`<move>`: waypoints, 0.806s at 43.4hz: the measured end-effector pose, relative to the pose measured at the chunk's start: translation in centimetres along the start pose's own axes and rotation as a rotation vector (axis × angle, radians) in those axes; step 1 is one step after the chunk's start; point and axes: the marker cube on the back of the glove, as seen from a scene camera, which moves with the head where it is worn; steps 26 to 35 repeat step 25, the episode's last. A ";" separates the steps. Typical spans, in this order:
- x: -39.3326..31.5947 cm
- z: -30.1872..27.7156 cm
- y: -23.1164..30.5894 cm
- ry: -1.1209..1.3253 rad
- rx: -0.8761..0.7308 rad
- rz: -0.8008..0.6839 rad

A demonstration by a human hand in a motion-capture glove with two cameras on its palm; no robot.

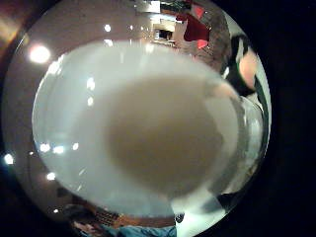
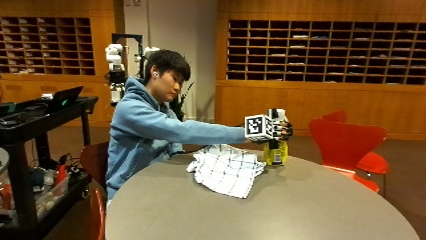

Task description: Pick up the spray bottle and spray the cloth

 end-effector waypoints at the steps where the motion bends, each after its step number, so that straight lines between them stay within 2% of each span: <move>1: -0.2 0.0 0.2 0.017 -0.008 -0.016; 9: -1.0 -2.4 1.1 0.122 -0.083 -0.115; 24: -3.5 -10.6 2.2 0.140 -0.063 -0.185; 35: -3.5 -10.9 2.2 0.140 -0.061 -0.187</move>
